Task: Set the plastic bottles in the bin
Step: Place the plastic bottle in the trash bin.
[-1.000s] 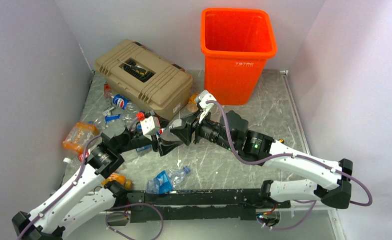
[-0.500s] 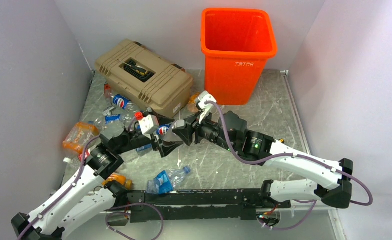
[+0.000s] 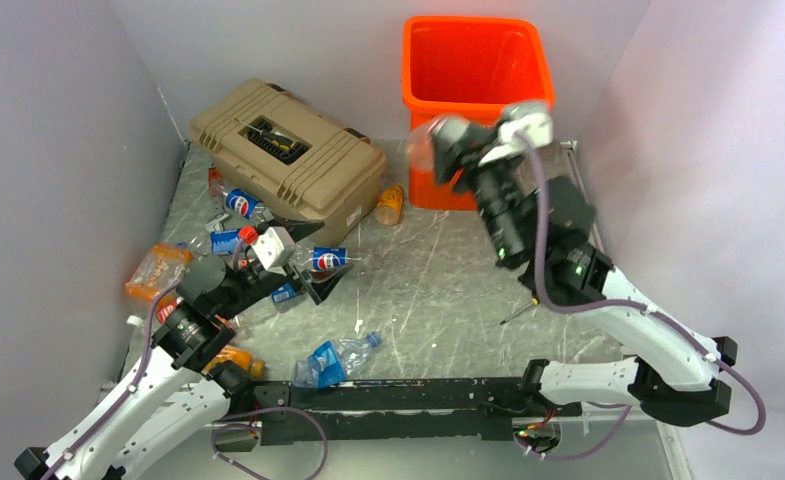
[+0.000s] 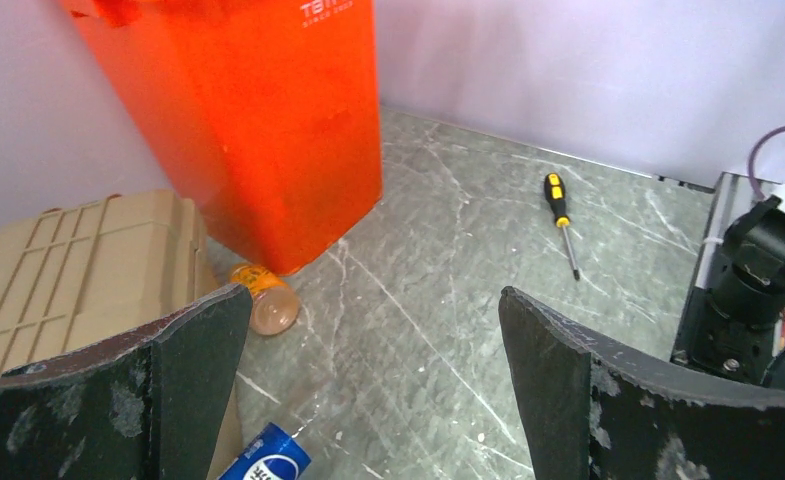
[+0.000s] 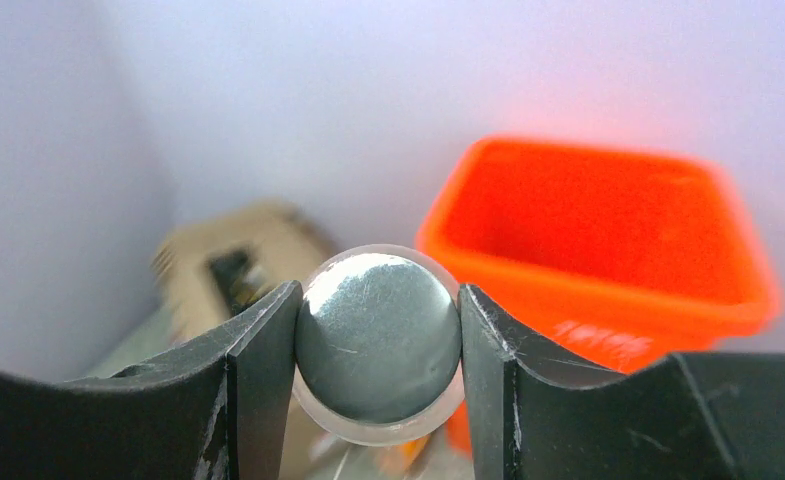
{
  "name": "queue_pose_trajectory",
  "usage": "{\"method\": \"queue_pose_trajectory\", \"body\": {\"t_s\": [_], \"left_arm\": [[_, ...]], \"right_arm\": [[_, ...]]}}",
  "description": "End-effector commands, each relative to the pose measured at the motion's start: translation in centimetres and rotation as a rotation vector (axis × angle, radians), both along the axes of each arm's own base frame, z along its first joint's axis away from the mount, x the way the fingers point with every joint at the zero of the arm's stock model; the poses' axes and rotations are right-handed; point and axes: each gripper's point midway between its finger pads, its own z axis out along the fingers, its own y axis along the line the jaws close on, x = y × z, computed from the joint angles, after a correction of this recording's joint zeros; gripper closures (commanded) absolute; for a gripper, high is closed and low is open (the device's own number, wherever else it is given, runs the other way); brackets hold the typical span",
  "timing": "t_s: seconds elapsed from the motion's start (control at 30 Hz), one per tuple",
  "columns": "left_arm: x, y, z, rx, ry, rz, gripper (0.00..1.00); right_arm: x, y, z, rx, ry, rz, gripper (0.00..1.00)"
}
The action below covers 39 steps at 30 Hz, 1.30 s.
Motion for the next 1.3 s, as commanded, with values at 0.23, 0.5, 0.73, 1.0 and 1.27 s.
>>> {"method": "queue_pose_trajectory", "body": {"t_s": [0.23,0.5,0.73,1.0,1.27], "left_arm": [[2.8,2.4,0.8,-0.035,0.017,0.212,0.0],[4.2,3.9,-0.1,-0.005,0.065,0.328,0.01],[4.3,4.4,0.1,-0.02,0.056,0.356,0.01],[4.3,4.1,0.3,-0.013,0.06,0.341,0.01],[5.0,3.6,-0.8,0.007,0.078,0.342,0.01]], "right_arm": [[13.0,-11.8,11.8,0.162,-0.211,-0.62,1.0],[24.6,-11.1,6.8,0.11,-0.151,-0.672,1.0],[30.3,-10.7,0.8,0.119,0.003,-0.611,1.0],[33.5,-9.2,-5.3,0.096,0.174,-0.516,0.01],[27.6,-8.0,3.5,0.198,0.022,-0.424,0.0]]}}
